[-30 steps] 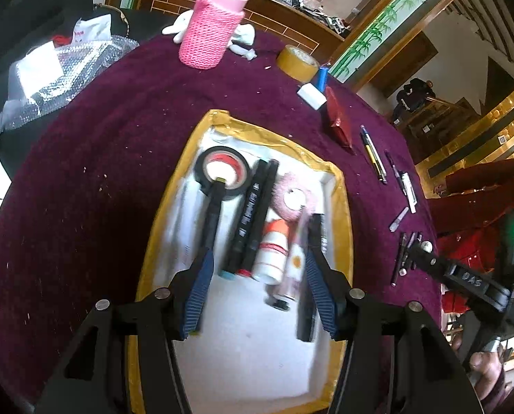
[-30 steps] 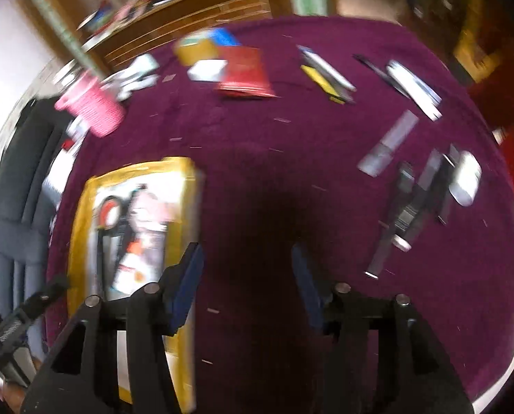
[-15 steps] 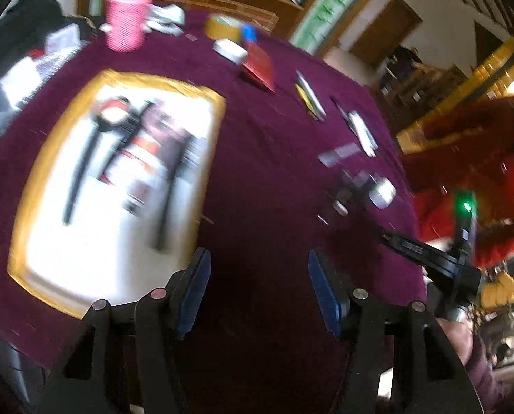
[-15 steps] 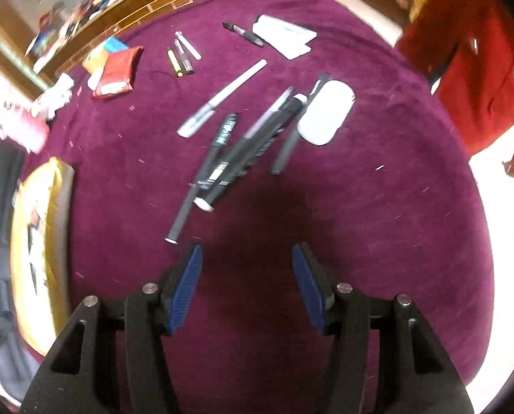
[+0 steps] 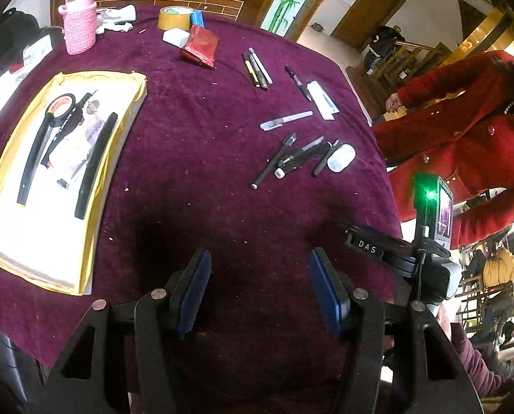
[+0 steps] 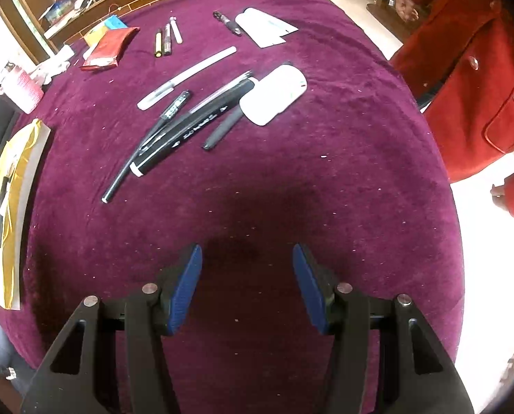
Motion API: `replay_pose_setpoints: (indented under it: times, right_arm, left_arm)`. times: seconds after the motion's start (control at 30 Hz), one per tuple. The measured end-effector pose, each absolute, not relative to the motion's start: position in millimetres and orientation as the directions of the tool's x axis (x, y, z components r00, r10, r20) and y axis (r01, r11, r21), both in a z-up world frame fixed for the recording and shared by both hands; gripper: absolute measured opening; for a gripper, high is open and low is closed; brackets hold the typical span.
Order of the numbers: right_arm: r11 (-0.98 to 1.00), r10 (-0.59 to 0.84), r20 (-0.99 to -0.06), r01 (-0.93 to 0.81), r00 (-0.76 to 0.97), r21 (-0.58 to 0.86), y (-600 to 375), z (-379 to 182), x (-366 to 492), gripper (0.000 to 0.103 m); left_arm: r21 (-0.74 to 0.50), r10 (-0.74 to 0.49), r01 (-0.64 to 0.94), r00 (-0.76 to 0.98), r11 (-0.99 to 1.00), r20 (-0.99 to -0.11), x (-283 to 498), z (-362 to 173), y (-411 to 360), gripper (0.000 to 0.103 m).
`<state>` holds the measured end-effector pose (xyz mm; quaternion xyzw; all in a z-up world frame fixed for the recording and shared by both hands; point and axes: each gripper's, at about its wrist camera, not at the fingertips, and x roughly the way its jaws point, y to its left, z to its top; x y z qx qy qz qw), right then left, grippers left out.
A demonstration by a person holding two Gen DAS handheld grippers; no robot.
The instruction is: Organize objects
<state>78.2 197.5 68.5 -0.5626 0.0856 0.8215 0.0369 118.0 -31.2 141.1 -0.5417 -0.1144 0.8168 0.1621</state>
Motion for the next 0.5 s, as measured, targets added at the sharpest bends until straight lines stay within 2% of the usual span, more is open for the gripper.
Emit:
replay_pose_setpoints:
  times: [0.33, 0.5]
  right_arm:
    - [-0.979, -0.075, -0.922, -0.15, -0.38, 0.141, 208, 71, 75, 0.054]
    - [-0.96, -0.057, -0.912, -0.23, -0.405, 0.162, 238, 73, 70, 0.054]
  left_arm:
    - [-0.341, 0.373, -0.151, -0.367, -0.928, -0.852, 120, 144, -23, 0.053]
    - [-0.318, 0.353, -0.152, -0.361, -0.936, -0.863, 118, 139, -25, 0.053]
